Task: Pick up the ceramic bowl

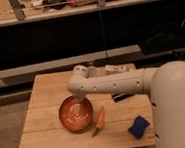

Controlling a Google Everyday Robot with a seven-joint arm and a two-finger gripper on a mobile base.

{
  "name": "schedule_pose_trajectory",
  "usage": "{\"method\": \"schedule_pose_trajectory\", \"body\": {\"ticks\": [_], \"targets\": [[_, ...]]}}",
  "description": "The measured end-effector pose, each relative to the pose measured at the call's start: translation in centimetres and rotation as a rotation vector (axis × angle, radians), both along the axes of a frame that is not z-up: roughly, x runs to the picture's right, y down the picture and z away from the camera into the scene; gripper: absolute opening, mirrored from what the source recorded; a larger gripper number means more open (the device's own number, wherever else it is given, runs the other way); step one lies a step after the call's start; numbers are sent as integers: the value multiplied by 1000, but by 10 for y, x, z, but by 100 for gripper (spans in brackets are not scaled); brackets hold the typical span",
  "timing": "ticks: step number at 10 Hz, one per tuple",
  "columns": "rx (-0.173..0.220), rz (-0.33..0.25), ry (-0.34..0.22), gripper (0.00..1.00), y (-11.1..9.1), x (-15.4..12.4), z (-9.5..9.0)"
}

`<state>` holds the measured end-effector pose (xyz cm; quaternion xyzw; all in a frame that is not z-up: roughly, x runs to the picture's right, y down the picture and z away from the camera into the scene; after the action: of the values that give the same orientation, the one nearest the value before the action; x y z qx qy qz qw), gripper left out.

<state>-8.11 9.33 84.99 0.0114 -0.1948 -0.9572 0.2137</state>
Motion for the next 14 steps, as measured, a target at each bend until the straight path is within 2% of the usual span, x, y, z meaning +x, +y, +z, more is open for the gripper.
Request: {"method": "schedule_pose_trajectory", "body": {"ticks": [14], "targets": [[22,-82,-57,1,-8,-3,-7]]}}
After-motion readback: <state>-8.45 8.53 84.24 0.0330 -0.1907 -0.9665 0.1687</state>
